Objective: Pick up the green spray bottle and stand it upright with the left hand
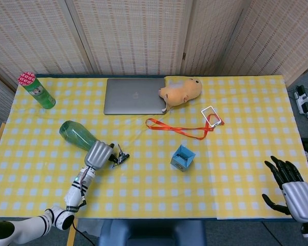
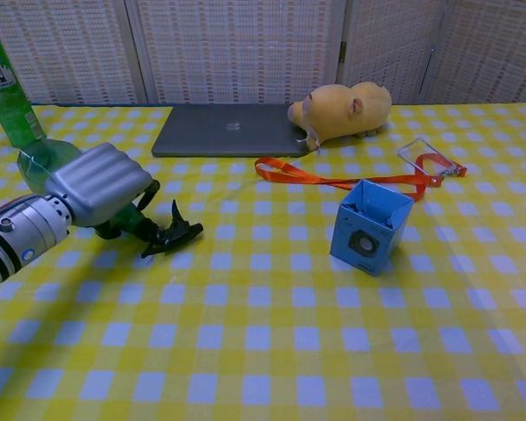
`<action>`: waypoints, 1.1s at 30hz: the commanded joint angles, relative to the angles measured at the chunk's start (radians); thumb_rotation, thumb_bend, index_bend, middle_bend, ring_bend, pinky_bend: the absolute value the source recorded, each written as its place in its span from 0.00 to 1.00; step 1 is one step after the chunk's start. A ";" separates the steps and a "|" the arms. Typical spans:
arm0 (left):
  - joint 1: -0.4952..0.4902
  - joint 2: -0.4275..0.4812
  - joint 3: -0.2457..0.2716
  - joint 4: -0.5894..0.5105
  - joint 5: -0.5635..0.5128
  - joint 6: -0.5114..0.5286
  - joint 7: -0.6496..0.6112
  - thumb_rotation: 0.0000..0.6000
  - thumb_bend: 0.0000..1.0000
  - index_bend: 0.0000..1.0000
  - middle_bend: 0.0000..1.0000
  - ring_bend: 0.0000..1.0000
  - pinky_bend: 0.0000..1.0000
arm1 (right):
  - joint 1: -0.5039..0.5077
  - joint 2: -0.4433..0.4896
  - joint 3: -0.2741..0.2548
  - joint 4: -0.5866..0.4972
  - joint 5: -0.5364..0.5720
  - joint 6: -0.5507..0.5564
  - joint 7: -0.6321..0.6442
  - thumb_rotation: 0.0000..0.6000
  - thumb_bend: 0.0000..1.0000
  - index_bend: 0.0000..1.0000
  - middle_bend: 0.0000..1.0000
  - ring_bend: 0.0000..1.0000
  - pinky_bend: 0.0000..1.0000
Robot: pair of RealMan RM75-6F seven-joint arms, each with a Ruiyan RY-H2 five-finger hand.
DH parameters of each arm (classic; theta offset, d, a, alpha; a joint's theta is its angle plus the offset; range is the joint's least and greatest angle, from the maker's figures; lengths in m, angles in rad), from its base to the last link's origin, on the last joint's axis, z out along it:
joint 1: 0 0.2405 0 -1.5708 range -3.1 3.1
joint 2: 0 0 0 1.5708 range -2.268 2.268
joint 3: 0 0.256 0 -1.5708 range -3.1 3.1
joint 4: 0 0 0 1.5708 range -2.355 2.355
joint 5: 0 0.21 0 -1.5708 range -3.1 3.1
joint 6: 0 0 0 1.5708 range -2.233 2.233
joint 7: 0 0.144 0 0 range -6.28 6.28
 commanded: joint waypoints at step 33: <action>0.177 0.891 -0.374 -1.274 -0.691 -0.011 -0.389 1.00 0.46 0.70 1.00 1.00 1.00 | -0.042 -0.003 0.004 -0.012 -0.033 0.092 0.006 0.89 0.34 0.00 0.00 0.00 0.00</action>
